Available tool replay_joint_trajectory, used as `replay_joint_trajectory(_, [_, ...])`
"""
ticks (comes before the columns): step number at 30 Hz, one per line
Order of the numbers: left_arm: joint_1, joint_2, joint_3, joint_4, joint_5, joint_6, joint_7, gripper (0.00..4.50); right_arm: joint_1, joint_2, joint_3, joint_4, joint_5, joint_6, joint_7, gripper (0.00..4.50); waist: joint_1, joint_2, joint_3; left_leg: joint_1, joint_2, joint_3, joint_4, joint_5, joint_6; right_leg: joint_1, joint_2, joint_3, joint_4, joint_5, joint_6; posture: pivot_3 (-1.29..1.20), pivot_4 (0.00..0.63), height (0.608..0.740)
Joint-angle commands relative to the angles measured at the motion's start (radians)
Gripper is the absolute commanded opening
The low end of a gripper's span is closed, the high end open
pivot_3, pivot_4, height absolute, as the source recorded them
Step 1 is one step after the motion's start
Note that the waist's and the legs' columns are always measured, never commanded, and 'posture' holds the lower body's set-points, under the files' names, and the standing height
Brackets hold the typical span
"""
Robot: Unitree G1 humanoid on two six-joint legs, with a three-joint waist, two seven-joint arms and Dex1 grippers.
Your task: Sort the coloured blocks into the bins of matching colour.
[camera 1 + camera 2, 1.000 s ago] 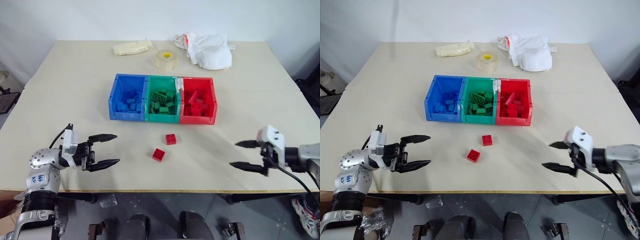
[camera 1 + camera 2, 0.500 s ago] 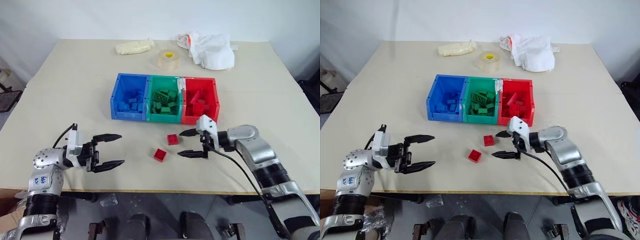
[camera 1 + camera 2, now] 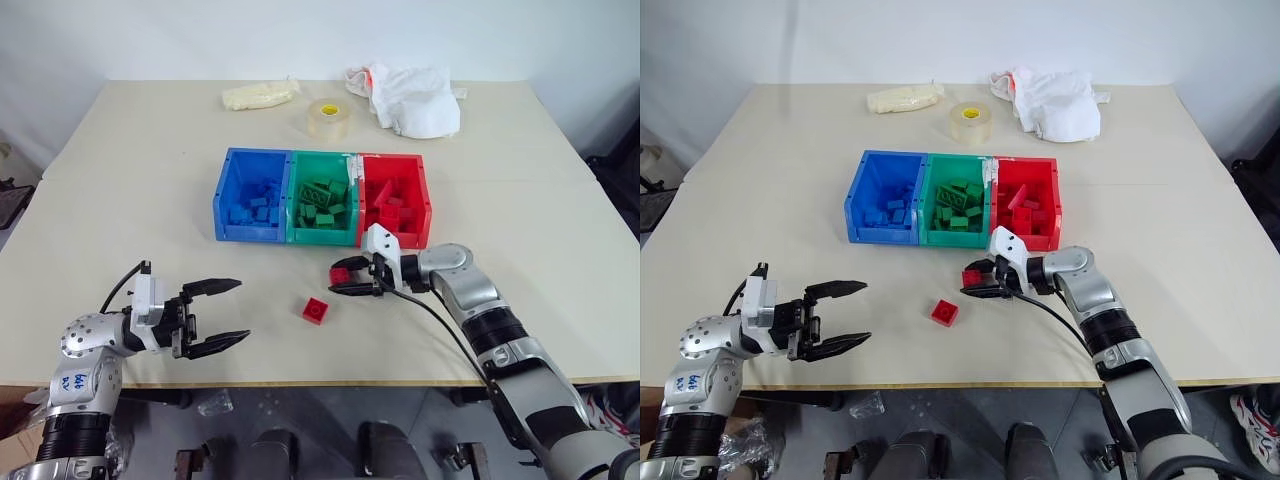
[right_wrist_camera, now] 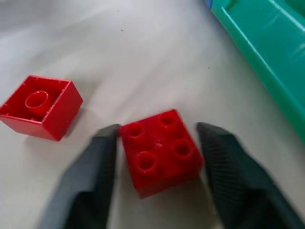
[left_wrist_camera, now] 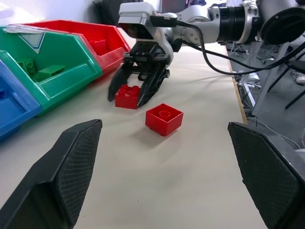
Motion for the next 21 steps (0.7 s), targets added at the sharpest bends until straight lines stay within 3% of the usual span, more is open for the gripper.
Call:
replay_joint_trajectory(1, [-0.017,-0.006,0.006,-0.007,-0.016,-0.009,0.0,4.5,0.034,-0.036,-0.09,-0.194,0.072,0.065,-0.043,1.46,0.001,0.0,0.0,0.0,0.0,0.0,0.0,0.0,0.0,0.0,0.0,0.0,0.0,0.0,0.0,0.0,0.15,0.74])
replay_joint_trajectory(6, [-0.041,-0.016,-0.006,0.018,-0.011,-0.012,-0.009,4.5,0.025,-0.07,-0.173,-0.313,0.103,0.171,-0.141,1.47,0.001,0.0,0.0,0.0,0.0,0.0,0.0,0.0,0.0,0.0,0.0,0.0,0.0,0.0,0.0,0.0,0.15,0.74])
replay_joint_trajectory(12, [-0.109,-0.035,-0.036,0.087,0.005,-0.024,-0.037,4.5,-0.155,-0.132,-0.236,-0.094,0.036,0.09,-0.253,1.47,-0.001,0.0,0.0,0.0,0.0,0.001,-0.001,0.0,0.0,0.0,0.0,0.0,0.0,0.0,0.0,0.0,0.15,0.74])
replay_joint_trajectory(16, [-0.147,-0.045,-0.05,0.125,0.014,-0.035,-0.051,4.5,-0.279,-0.124,-0.215,0.155,-0.076,-0.033,-0.384,2.83,-0.007,0.0,0.0,0.0,0.0,0.002,-0.002,0.0,0.0,-0.001,0.001,0.0,0.0,0.0,0.0,0.0,0.15,0.74])
replay_joint_trajectory(21, [-0.154,-0.046,-0.05,0.136,0.014,-0.041,-0.059,4.5,-0.245,-0.143,-0.227,0.103,-0.047,-0.061,-0.321,4.48,-0.013,0.0,0.0,0.0,0.0,0.002,-0.002,0.0,0.0,-0.001,0.0,0.0,0.0,0.0,0.0,0.0,0.15,0.74])
